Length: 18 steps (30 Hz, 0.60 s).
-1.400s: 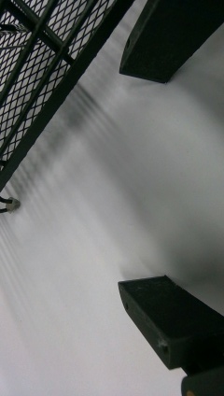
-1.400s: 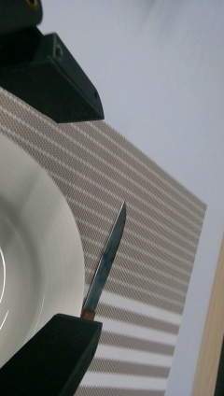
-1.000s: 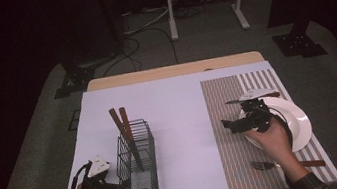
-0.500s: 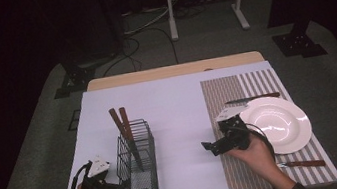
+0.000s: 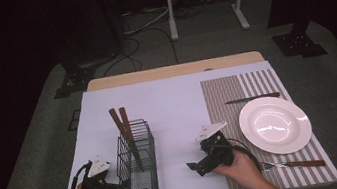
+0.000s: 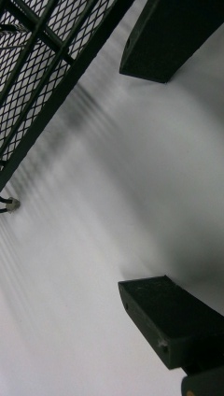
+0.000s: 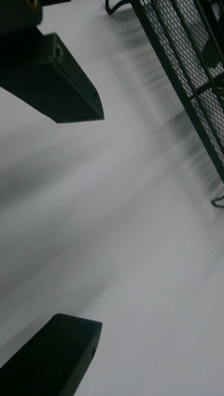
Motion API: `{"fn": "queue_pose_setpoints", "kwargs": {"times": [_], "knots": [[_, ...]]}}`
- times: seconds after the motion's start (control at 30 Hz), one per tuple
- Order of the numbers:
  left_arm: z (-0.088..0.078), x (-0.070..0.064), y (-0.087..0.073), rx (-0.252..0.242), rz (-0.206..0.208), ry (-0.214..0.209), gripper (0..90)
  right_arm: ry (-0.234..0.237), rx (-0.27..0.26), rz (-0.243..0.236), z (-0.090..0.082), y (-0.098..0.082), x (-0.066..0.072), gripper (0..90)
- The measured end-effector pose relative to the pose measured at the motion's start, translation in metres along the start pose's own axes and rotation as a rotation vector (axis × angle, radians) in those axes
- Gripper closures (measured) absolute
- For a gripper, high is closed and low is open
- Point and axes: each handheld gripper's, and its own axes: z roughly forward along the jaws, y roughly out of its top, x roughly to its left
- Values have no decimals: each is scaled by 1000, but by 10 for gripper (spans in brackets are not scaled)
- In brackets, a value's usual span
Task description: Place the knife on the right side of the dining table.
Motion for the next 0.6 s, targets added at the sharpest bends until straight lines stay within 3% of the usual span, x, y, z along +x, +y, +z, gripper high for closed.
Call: {"fn": "queue_pose_setpoints", "kwargs": {"times": [0.33, 0.6], "knots": [[0, 0, 0, 0, 0, 0, 0, 32, 52, -55, 21, -5, 17, 5], [0, 0, 0, 1, 0, 0, 0, 9, 86, -101, 31, -9, 25, 5]]}}
